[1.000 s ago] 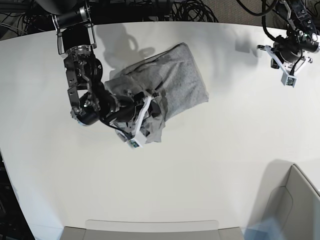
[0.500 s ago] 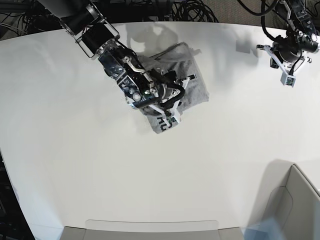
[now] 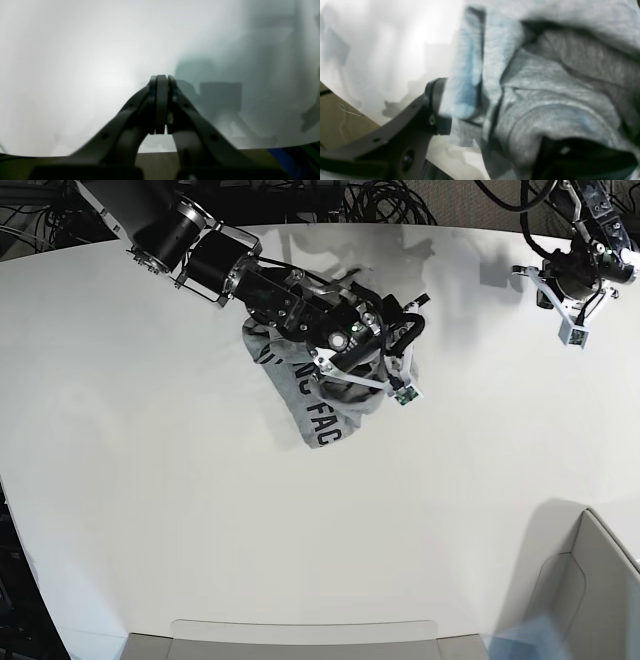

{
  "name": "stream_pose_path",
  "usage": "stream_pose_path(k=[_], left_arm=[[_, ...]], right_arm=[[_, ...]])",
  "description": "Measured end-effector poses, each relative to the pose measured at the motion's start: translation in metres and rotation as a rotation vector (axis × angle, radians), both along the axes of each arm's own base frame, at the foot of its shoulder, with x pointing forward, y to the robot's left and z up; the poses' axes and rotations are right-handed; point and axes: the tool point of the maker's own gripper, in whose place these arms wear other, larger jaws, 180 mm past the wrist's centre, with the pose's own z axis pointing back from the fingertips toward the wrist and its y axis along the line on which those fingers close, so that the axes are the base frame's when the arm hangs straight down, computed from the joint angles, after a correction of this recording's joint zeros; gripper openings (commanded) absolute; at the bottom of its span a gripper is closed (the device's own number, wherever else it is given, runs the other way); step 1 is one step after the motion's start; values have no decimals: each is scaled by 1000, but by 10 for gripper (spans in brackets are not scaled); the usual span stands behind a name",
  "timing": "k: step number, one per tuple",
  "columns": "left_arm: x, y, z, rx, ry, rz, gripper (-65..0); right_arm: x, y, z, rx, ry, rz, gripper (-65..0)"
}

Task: Fold the T-shirt properly
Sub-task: 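Fold the pinched end with the right gripper over toward the left gripper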

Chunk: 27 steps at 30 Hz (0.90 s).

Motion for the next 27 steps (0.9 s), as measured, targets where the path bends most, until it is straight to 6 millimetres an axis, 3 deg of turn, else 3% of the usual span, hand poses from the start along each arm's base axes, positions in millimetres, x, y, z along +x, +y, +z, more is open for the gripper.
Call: stream_pose_path(k=[4, 10, 17, 22, 27], left_arm=[[0, 0, 0, -1, 0, -1, -650], [0, -1, 0, -4, 0, 0, -650], [1, -4, -2, -7, 2, -10, -650], [5, -22, -7, -32, 12, -63, -650], [4, -23, -8, -34, 16, -63, -650]], right_arm=[[2, 13, 9, 5, -42, 24, -385], [25, 31, 29, -57, -232, 84, -385], [-2, 62, 29, -55, -323, 321, -385], [-7, 64, 26, -56, -328, 343, -385], [-2, 57, 36, -29, -357, 308, -385]])
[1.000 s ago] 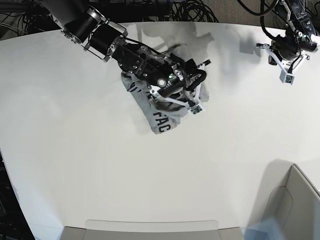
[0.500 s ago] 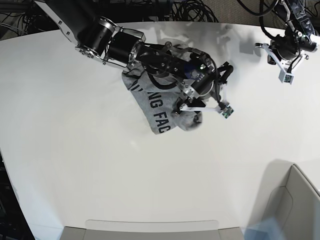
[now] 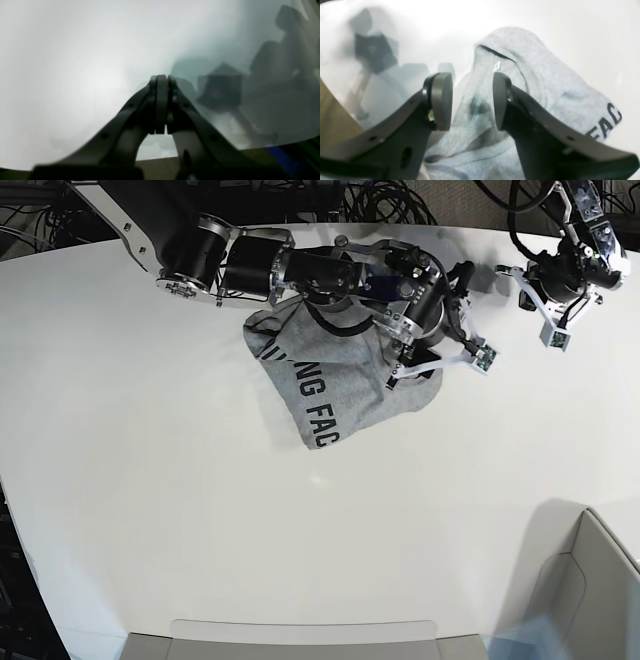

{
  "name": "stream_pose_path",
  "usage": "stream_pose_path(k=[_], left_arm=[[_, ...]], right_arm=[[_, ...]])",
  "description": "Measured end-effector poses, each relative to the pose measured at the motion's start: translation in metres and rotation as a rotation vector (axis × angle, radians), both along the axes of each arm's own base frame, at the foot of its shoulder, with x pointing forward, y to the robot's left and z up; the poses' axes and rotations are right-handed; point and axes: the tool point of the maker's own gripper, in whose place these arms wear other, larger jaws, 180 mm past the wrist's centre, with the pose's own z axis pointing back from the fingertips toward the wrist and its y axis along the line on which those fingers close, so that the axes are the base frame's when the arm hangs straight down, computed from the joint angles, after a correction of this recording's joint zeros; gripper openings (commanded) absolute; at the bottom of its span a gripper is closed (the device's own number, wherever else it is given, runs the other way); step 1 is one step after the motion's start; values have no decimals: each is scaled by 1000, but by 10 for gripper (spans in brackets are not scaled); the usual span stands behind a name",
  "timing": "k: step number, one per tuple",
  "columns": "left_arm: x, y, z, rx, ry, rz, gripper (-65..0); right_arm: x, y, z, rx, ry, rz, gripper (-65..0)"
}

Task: Fold the T-shirt properly
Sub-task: 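Fold the pinched end with the right gripper over toward the left gripper, then release the shirt with the right gripper and lift it away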

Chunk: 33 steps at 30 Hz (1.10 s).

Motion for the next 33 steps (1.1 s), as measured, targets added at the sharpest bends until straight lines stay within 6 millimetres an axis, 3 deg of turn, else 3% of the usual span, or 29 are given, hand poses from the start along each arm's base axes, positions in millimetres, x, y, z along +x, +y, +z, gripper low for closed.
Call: stream_pose_path(k=[5, 7, 13, 16, 19, 23, 27, 31, 33], left_arm=[[6, -3, 3, -4, -20, -3, -650], [16, -2, 8, -2, -45, -3, -650], [38, -34, 34, -34, -178, -14, -650], [44, -50, 45, -57, -236, -13, -650], [48, -71, 39, -92, -215, -56, -650], [57, -112, 39, -148, -225, -174, -650], [57, -136, 37, -180, -220, -240, -650], [59, -179, 41, -256, -263, -331, -650], [56, -211, 45, -321, -296, -404, -650]], right_arm=[[55, -30, 57, 133, -164, -184, -403], [68, -48, 65, 140, -185, -240, -444], [81, -123, 39, 29, -112, -405, -646], [84, -166, 24, -10, -85, -504, -650], [89, -211, 13, -107, -81, -524, -650], [104, -264, 18, -156, -91, -568, -650], [112, -321, 27, -251, -119, -589, -650], [105, -349, 19, -282, -83, -606, -650], [101, -362, 8, -296, -42, -632, -650]])
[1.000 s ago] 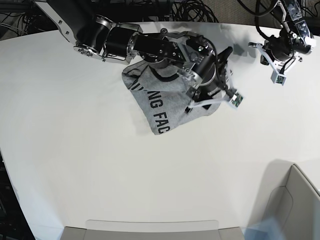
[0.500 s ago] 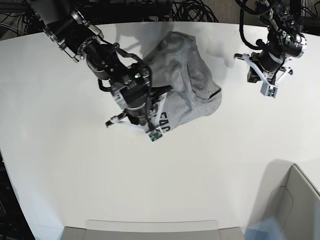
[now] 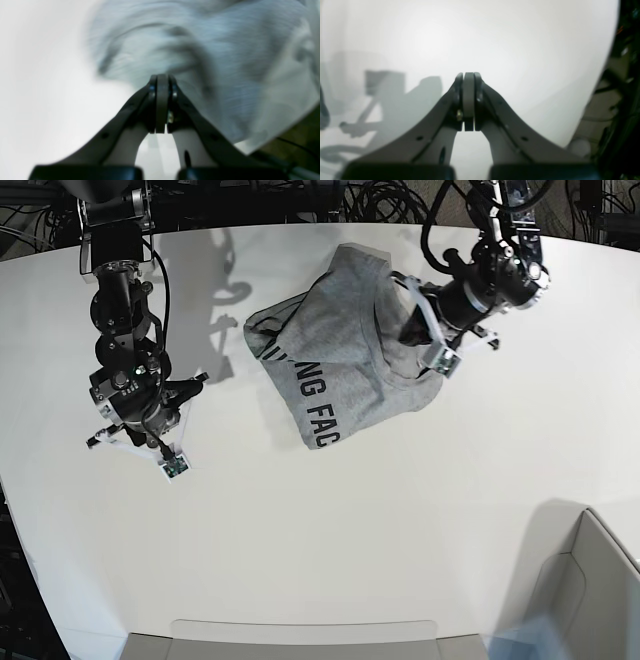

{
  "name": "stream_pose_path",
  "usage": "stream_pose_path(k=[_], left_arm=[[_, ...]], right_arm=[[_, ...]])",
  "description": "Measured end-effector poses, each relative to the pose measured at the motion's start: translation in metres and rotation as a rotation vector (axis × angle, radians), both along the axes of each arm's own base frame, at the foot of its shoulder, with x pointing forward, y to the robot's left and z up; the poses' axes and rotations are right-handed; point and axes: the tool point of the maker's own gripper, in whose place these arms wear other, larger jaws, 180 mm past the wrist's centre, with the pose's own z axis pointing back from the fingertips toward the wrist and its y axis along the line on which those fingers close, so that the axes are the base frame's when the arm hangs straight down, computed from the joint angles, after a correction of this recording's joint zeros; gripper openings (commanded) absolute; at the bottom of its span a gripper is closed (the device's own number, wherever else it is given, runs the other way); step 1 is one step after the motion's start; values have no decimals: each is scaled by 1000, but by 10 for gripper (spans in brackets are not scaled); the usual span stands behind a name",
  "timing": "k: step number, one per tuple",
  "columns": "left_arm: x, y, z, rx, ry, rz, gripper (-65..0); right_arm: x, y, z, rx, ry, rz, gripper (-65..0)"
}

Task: Fold the T-shirt properly
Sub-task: 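Release the shirt with the right gripper and lift it away, then grasp the folded bundle with the left gripper and flip it over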

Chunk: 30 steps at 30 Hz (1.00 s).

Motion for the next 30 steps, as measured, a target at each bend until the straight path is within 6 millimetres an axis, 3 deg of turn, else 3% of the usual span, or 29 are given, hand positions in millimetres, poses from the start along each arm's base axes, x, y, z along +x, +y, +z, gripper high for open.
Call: stream_pose_path(k=[3, 6, 8, 10, 13, 15, 21, 23, 27, 30], left_arm=[[-11, -48, 6, -74, -27, -126, -650], [-24, -91, 15, -148, -51, -243, -650], [-39, -106, 5, -116, -28, -326, -650], [-50, -109, -8, -65, 1, -374, -650], [-49, -101, -13, -27, 3, -370, -650], [-43, -84, -16, 1, -1, -341, -650], [-49, -1, -58, 162, 123, -219, -650], [-50, 12, -66, 187, 148, -204, -650], [-45, 24, -64, 188, 145, -156, -650], [-39, 43, -50, 198, 105, -89, -650]], right_arm=[[-8, -23, -15, -40, 59, -39, -650], [-14, -28, -26, -45, 76, -36, -650], [-19, -21, -34, -19, 76, -11, -650], [-24, -19, -39, -12, 81, -3, -650], [-21, -19, -38, -10, 62, 9, -650], [-19, -18, -36, -6, 48, 14, -650], [-14, -12, -35, 16, 23, 33, -650], [-14, -11, -35, 16, 21, 33, -650], [-8, -10, -30, 16, 8, 39, -650], [0, -3, -24, 10, -13, 63, -650]])
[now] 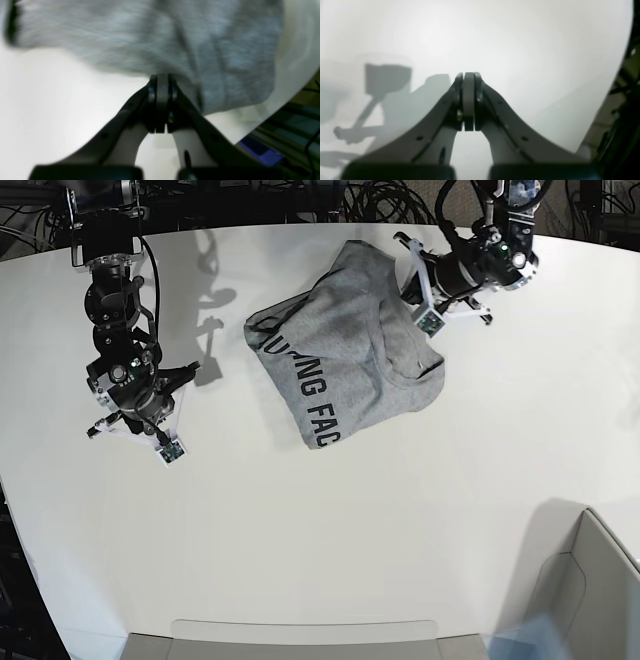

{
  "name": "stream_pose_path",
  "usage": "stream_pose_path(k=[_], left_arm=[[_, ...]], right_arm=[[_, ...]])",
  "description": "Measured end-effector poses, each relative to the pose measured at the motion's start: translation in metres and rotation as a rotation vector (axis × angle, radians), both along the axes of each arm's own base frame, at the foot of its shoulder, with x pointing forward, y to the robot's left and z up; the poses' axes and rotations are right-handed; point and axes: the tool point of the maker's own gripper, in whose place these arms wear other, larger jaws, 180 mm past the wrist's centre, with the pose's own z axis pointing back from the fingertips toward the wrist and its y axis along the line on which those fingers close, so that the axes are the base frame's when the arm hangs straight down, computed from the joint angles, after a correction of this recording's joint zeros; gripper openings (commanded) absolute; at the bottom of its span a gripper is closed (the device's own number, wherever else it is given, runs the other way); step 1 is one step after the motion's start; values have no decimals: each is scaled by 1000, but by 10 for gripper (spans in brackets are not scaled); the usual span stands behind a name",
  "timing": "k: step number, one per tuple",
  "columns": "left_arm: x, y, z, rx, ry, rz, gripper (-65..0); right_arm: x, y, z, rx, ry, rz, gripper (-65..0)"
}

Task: Fold the T-shirt properly
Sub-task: 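Grasp the folded bundle with the left gripper and flip it over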

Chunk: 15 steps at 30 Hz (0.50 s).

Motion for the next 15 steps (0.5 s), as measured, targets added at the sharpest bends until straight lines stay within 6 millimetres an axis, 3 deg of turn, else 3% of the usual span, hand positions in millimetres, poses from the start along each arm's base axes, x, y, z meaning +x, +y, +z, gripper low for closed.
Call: stream_pose_path(k=[2, 4, 6, 8, 11, 15], left_arm=[[6, 12, 13, 24, -44, 36, -650], [13, 8, 29, 12, -97, 54, -650], [14, -15, 32, -48, -100, 35, -650], [6, -52, 28, -127, -68, -15, -650], [2, -99, 32, -206, -62, -132, -650], [8, -111, 19, -208, -33, -160, -650]], right_arm=[[1, 7, 0, 13, -1, 18, -650], [2, 8, 0, 11, 3, 21, -650], [6, 7, 3, 7, -8, 24, -650], [6, 8, 3, -15, -8, 34, -650], [5, 24, 0, 9, 1, 76, -650], [5, 20, 1, -5, 1, 70, -650]])
